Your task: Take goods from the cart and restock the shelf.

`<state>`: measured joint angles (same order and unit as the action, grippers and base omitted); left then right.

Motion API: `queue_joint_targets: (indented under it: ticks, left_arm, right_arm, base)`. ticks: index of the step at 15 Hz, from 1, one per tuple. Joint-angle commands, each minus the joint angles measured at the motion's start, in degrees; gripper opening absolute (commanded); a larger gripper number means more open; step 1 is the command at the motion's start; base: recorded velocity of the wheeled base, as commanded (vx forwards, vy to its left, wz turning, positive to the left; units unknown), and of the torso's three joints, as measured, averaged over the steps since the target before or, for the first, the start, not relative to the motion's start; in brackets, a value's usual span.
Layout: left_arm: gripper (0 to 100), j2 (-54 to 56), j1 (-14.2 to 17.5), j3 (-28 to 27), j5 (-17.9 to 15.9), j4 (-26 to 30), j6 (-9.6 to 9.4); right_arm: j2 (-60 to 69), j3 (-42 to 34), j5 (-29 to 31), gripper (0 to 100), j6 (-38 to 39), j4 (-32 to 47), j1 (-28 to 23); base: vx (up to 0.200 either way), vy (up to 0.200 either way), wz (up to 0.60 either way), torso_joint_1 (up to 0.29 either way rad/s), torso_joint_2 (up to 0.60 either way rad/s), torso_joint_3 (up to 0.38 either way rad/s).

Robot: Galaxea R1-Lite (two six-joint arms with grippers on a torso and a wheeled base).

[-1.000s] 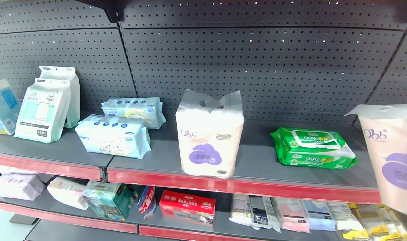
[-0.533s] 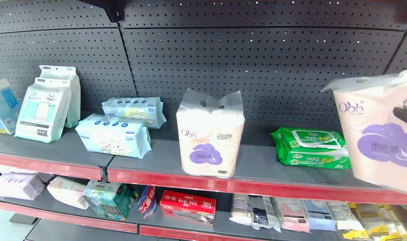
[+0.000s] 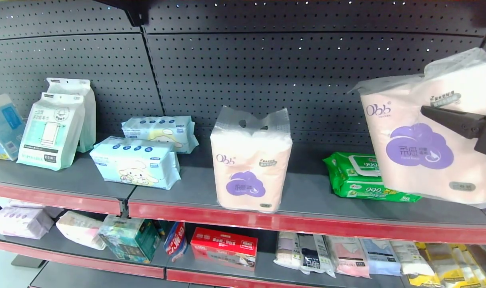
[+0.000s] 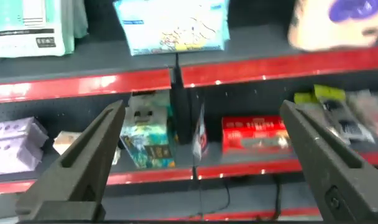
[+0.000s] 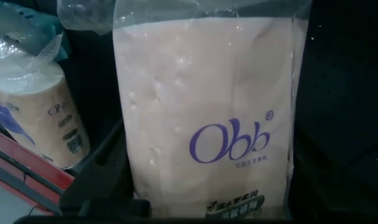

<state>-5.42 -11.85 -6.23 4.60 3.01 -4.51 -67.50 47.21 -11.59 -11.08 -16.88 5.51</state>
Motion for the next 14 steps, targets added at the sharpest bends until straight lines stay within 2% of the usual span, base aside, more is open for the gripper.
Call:
queue_joint_targets:
  ticks: [1,2,3,4,5,7,9,10,11,13,14]
  left_arm:
    - [100,-0.20,-0.02,6.23,2.08,-7.23,0.64]
    - [100,-0.20,-0.02,6.23,3.14,-6.00,1.52]
    - [100,-0.20,-0.02,6.23,4.11,-6.00,4.25]
    - [100,-0.20,-0.02,6.23,6.30,-5.91,5.92]
    - [100,-0.20,-0.02,6.23,8.76,-5.91,6.44]
    - [100,-0.20,-0.02,6.23,8.41,-5.91,6.88]
    - [100,-0.20,-0.02,6.23,2.87,-5.82,5.92]
    - [100,-0.20,-0.02,6.23,1.82,-5.82,5.57]
    - [100,-0.20,-0.02,6.23,2.26,-5.82,5.57]
    - [100,-0.20,0.07,6.23,7.09,-5.82,5.83]
    - [100,-0.73,0.16,6.14,8.15,-5.47,5.92]
  right_arm:
    - [-1.85,1.21,-0.27,0,0.09,0.01,1.08]
    - [-2.37,1.65,-0.27,0,0.27,-0.08,1.17]
    - [-2.81,2.09,-0.27,0,0.45,-0.08,1.26]
    - [-3.52,2.53,-0.36,0,0.45,-0.08,1.26]
    - [-4.04,3.15,-0.36,0,0.45,-0.08,1.26]
    - [-4.57,3.59,-0.27,0,0.36,-0.17,1.78]
    - [-4.92,3.94,-0.36,0,0.36,-0.17,1.78]
    - [-4.92,3.94,-0.36,0,0.36,-0.17,1.70]
    - [-5.10,4.03,-0.36,0,0.36,-0.17,1.78]
    - [-5.80,4.11,-0.36,0,0.18,-0.17,1.78]
    - [-6.15,4.11,-0.36,0,0.18,-0.17,1.78]
  base:
    - [0.000,0.000,0.00,0.000,0.00,0.000]
    - [0.000,0.000,0.00,0.000,0.00,0.000]
    - [0.000,0.000,0.00,0.000,0.00,0.000]
    - [0.000,0.000,0.00,0.000,0.00,0.000]
    - [0.000,0.000,0.00,0.000,0.00,0.000]
    - [0.000,0.000,0.00,0.000,0.00,0.000]
    - [0.000,0.000,0.00,0.000,0.00,0.000]
    - [0.000,0.000,0.00,0.000,0.00,0.000]
    - [0.000,0.000,0.00,0.000,0.00,0.000]
    - [0.000,0.000,0.00,0.000,0.00,0.000]
    - [0.000,0.000,0.00,0.000,0.00,0.000]
